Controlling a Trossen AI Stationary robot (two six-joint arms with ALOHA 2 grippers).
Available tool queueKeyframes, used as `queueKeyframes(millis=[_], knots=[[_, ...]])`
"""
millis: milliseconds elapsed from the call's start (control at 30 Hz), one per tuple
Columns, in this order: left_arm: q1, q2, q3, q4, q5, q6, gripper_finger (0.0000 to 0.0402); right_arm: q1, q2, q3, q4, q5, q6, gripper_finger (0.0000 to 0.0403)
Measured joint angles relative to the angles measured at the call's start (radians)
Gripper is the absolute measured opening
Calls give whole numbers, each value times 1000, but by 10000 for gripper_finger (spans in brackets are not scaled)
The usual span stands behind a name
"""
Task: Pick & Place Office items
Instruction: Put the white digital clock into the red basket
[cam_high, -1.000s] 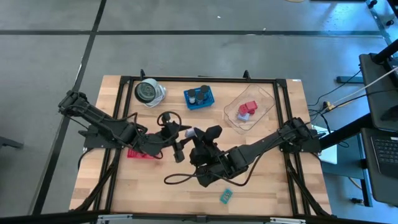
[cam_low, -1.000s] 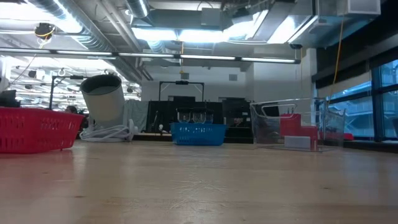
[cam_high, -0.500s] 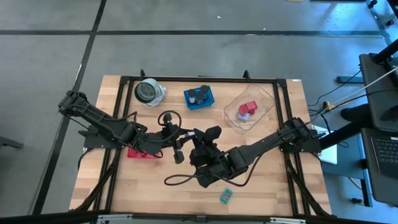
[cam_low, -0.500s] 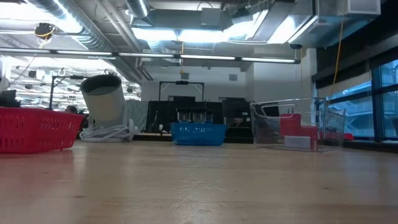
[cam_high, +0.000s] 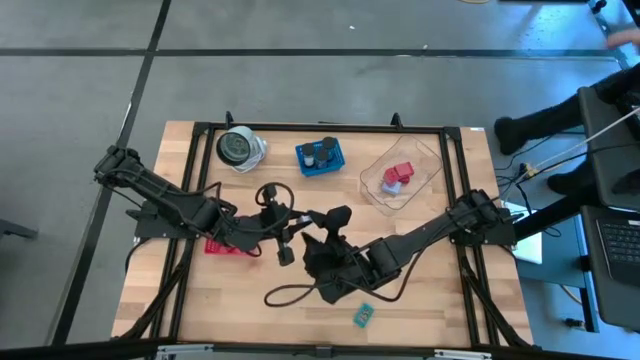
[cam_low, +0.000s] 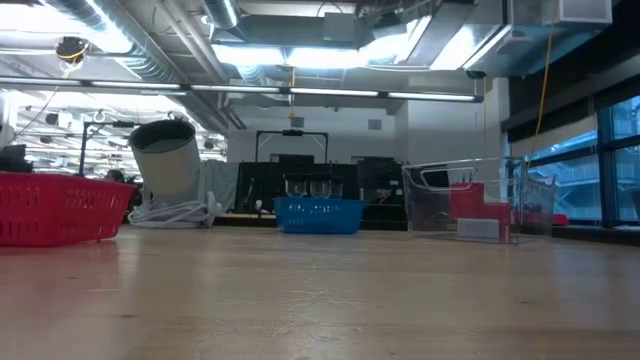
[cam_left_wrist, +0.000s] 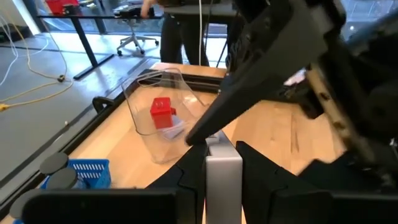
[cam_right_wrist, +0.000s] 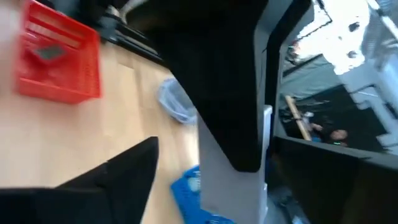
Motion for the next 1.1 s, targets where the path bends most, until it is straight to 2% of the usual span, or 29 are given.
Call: queueKeyframes(millis=[67, 167, 333, 433, 533, 800, 900, 1100], knots=[[-1, 0, 0, -22, -2, 0, 60, 10, 0, 14, -15, -64, 48, 335], [7, -2, 0, -74, -4, -4, 60, 22, -1, 69, -78, -217, 187, 354], [31, -20, -1, -235, -11, -85, 61, 53, 1, 198, -337, -453, 500, 355], [31, -32, -1, -393, -1, -173, 61, 57, -4, 263, -475, -543, 676, 348], [32, -58, -1, -546, 17, -267, 62, 75, 0, 293, -578, -570, 800, 341], [6, -81, -17, -950, 257, -558, 63, 112, 0, 299, -679, -574, 952, 329], [-18, -80, -73, -1012, 357, -651, 64, 124, 0, 299, -679, -575, 969, 329], [-81, -79, -224, -1000, 503, -780, 64, 128, 0, 299, -679, -574, 978, 329]])
